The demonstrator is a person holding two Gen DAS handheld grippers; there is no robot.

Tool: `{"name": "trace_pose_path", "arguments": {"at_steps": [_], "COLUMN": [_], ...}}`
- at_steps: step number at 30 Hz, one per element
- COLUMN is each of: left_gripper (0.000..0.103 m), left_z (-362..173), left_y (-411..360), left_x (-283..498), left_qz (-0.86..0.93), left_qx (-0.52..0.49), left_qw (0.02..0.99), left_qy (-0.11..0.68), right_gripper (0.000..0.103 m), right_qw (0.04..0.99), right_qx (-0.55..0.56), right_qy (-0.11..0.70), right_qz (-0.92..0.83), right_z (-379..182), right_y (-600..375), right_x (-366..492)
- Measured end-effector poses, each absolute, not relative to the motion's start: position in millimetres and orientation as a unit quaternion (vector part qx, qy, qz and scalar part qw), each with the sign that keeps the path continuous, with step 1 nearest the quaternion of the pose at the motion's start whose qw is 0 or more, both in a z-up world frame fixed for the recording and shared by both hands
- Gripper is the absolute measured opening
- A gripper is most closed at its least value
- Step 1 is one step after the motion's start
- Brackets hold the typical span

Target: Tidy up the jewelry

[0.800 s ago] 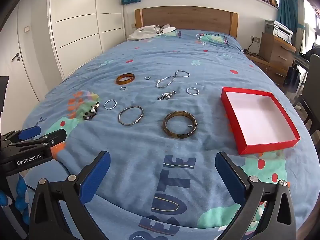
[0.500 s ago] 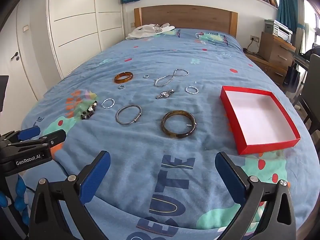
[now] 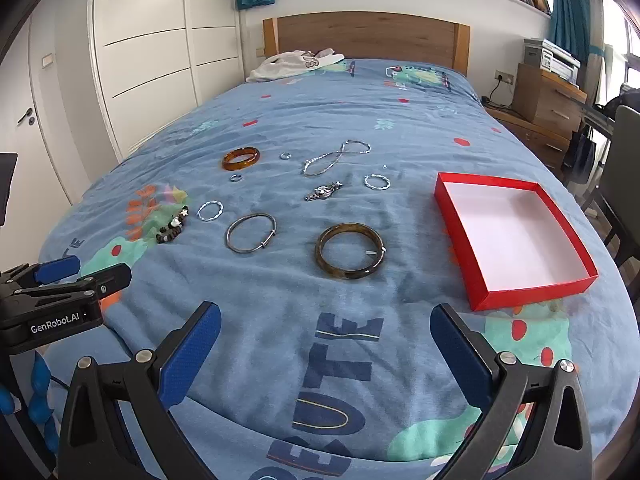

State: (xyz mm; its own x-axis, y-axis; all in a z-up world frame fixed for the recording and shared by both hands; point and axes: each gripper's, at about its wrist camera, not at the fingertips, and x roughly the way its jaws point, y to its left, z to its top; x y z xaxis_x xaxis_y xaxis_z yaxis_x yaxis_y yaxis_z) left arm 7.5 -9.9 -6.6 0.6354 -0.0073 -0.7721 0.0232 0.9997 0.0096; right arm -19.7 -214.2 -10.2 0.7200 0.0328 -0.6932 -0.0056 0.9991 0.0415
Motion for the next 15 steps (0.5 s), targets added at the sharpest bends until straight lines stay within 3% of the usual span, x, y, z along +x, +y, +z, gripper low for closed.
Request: {"name": "trace_pose_path", "arguments": {"at_steps": [15], "left_gripper": [0.088], "left_z": [-5.1], "left_y": [-12.6], "left_x": [11.3], "left_qz": [-0.022], "left_qx": [0.011], "left_qw": [0.903], "left_qy": [0.429], "right_gripper": [0.102], "right_qw": [0.927], "right_qx": [0.017], "right_qy": [0.376], "right_qz": [-0.001], "right_z": [-10.5], "right_y": [-220.4], "right_x": [-19.7]}}
